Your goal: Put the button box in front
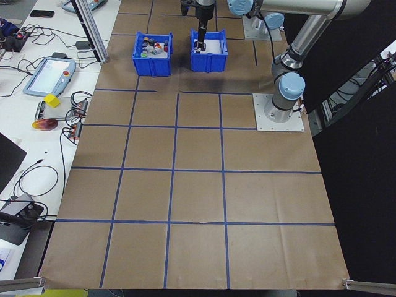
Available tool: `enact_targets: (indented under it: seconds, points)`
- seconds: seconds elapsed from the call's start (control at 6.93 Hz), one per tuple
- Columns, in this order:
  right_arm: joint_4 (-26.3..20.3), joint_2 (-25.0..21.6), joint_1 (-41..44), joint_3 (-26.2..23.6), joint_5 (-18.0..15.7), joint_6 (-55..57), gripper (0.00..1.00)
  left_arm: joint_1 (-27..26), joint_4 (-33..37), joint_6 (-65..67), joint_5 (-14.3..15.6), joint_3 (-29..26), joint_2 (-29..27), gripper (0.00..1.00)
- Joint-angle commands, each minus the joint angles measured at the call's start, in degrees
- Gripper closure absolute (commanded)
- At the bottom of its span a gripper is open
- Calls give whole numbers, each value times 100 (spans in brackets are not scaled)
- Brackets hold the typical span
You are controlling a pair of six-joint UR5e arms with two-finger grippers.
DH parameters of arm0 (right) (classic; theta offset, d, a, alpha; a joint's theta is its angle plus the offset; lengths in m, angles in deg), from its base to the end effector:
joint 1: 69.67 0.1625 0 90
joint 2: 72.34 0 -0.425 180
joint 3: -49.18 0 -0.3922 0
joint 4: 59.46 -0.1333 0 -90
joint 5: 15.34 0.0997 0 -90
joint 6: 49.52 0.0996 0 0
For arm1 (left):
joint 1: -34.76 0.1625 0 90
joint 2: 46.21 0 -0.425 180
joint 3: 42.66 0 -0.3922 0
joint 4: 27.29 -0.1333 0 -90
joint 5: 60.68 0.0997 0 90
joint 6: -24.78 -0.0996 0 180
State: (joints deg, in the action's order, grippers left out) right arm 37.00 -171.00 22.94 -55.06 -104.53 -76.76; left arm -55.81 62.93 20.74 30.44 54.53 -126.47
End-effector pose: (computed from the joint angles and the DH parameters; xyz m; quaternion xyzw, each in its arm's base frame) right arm 0.1540 -0.4210 0.4465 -0.2576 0.9662 -0.0090 0.0053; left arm -0.1356 -0.4222 0.5034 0.0400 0.9989 -0.0200 0.0104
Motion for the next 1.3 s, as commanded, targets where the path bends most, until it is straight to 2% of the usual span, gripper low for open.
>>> enact_targets:
  seconds: [0.0, 0.29, 0.43, 1.15]
  points:
    - [-309, 101, -408, 289, 15, 1916, 0, -31, 390, 255, -6, -208, -25, 0]
    - [-514, 564, -454, 806, -2, 2318, 0, -110, 339, 290, -6, -130, 1, 0]
    - [-662, 645, -437, 983, -2, 2711, 0, -119, 312, 212, -6, -147, -16, 0]
    - [-681, 681, -436, 1072, 6, 2715, 0, -110, 215, -8, 3, -95, -42, 0]
